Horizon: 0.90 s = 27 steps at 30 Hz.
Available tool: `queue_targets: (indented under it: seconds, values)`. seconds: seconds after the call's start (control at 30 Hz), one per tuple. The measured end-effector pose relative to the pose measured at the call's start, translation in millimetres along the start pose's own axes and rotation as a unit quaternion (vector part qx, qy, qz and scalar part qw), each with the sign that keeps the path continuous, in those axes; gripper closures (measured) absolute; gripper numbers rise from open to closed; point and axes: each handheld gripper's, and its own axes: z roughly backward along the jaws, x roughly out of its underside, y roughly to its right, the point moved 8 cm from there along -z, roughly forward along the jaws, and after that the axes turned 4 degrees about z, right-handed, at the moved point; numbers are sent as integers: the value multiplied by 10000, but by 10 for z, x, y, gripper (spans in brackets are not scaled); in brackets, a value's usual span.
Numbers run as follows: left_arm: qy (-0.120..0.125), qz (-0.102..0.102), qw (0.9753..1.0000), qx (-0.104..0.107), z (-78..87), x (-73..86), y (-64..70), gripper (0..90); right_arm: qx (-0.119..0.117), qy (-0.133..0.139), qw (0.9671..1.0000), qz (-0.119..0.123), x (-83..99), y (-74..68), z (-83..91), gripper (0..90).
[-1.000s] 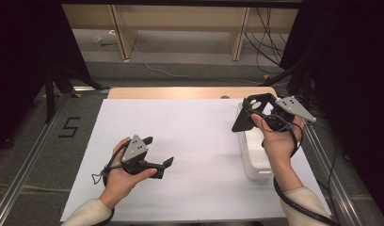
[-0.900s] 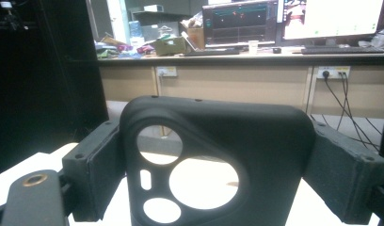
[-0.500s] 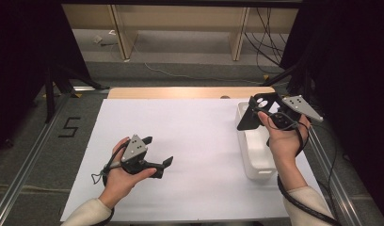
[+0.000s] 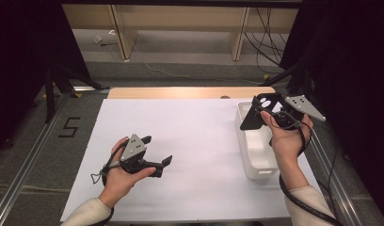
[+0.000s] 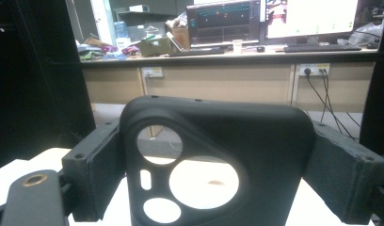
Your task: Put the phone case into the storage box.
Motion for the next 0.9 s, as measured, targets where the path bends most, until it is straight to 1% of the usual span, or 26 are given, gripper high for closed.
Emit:
queue_targets:
  seconds: [0.17,0.37,0.5,0.9]
  values:
    - [21,4,10000,-48,7,0,-22,5,56,4,10000,-18,6,49,3,147]
    - [-11,-1,10000,-69,30,16,-48,5,99,-18,9999,-16,11,95,7,147]
    - [6,5,9999,-104,55,24,-74,5,133,-63,9999,-30,36,120,0,147]
    - [-1,13,9999,-145,129,56,-110,6,162,-132,9998,-39,73,150,-13,148]
